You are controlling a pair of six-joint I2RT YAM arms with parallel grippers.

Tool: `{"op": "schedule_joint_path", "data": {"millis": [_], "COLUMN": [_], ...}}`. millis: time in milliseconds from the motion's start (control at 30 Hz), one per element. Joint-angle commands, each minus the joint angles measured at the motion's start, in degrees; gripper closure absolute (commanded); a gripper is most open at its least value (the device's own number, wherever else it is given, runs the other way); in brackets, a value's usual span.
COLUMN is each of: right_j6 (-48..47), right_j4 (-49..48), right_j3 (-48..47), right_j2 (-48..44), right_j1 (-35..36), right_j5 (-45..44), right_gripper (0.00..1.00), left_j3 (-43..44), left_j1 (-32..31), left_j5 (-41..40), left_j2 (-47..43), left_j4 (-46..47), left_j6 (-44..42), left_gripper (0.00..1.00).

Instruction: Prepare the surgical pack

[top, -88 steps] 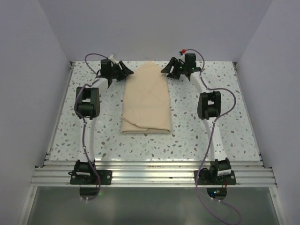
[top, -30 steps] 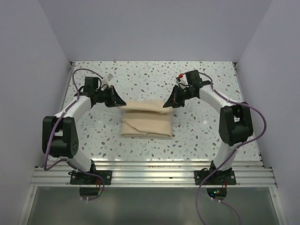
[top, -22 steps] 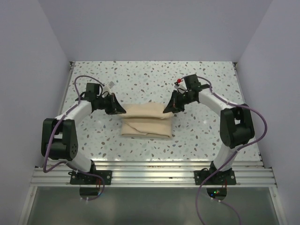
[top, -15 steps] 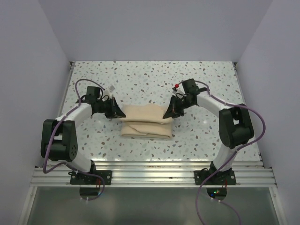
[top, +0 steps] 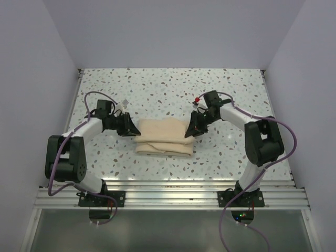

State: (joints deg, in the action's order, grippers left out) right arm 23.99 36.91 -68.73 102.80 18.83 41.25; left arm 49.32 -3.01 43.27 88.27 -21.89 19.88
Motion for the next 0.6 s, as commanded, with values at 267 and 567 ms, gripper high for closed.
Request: {"op": "schedule_joint_path", "data": {"millis": [267,567], "right_j6": [-5.09,-5.79], "right_j4": [7.3,3.88], "right_j3": [-9.12,-22.22], "right_j2": [-2.26,8.72], "right_j1": [-0.64,0.15], "right_j5": [-3.28,-1.44], "right_gripper": [0.34,0.17], "left_j3": [2.87,12.73], "left_j1": [0.54,-0.51], "left_j5": [0.07,1.82], "left_j2": [-7.67,2.16], "left_j4": [2.2,7.65], "left_j6": [-2.83,0.07], "left_gripper": [0.6,0.57]}}
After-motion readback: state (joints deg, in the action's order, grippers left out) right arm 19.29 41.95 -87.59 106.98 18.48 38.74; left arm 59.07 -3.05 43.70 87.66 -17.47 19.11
